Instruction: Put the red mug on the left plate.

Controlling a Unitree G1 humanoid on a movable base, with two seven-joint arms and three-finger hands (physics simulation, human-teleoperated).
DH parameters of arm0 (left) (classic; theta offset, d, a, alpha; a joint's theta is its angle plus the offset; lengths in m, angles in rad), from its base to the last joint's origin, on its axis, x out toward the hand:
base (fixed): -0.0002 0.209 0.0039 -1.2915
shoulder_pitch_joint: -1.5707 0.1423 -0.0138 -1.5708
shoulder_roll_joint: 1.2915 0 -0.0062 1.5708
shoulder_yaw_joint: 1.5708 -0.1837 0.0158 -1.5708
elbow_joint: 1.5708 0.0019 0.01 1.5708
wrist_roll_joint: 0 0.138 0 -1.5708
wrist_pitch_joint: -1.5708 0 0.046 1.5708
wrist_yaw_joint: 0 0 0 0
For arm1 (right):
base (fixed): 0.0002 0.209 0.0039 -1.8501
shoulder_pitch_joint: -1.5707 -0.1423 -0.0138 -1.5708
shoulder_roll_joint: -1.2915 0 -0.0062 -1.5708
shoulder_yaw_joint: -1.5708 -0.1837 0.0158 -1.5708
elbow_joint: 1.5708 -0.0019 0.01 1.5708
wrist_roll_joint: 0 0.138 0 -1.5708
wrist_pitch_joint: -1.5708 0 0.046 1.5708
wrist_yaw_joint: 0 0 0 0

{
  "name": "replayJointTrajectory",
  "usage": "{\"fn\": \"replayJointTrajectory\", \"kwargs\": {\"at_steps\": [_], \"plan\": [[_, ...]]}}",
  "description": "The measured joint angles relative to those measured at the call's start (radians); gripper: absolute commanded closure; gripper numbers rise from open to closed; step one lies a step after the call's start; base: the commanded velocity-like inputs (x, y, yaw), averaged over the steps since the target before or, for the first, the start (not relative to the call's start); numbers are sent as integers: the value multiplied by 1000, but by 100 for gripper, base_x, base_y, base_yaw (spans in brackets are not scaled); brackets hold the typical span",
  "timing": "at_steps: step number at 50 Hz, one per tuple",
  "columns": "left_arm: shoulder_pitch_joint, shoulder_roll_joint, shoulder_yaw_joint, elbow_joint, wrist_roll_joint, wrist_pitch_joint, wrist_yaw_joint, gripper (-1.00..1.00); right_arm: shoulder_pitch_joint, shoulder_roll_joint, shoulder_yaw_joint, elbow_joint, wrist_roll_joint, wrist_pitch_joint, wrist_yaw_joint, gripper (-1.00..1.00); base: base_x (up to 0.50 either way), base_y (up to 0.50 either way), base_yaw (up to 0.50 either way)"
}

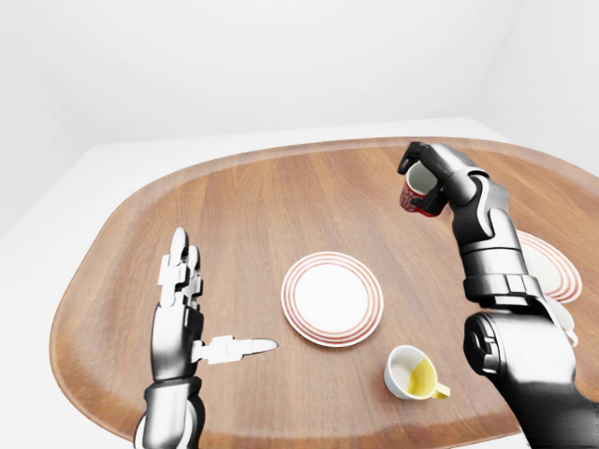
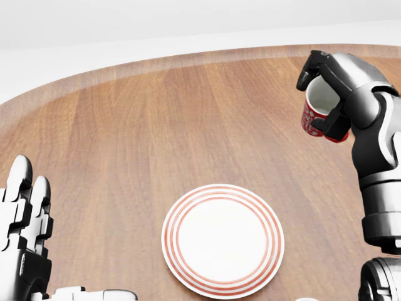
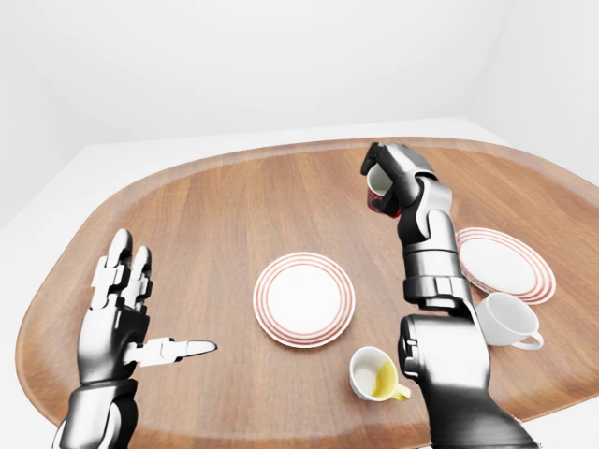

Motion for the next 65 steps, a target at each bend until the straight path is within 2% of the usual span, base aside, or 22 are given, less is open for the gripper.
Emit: {"fn": "replayJointTrajectory", "kwargs": {"at_steps": [4,8,18,26,34,48,65], "plan": [[1,-2,7,2,-4,-3,-3,-100,-160,57,63,203,30,0,-88,100,0,0,0],[2,-4,11,4,-5,-7,-5,-100,-266,113,109,354,48,0,-153,100,0,0,0],[7,-9,16,4,-6,-12,-8,-100,-367,232,170,574,74,0,-243,100,0,0,0],[6,-7,10,6,-3,-14,-6,-100,-337,317,193,663,86,0,-284,100,0,0,0],[5,-7,11,6,-3,-13,-6,-100,-273,363,200,712,86,0,-310,100,0,0,0],[2,-7,14,5,-5,-8,-10,-100,-152,401,194,754,83,1,-337,100,0,0,0],[-2,-10,24,13,-12,-11,-15,-100,-70,418,168,775,75,0,-364,100,0,0,0]]}}
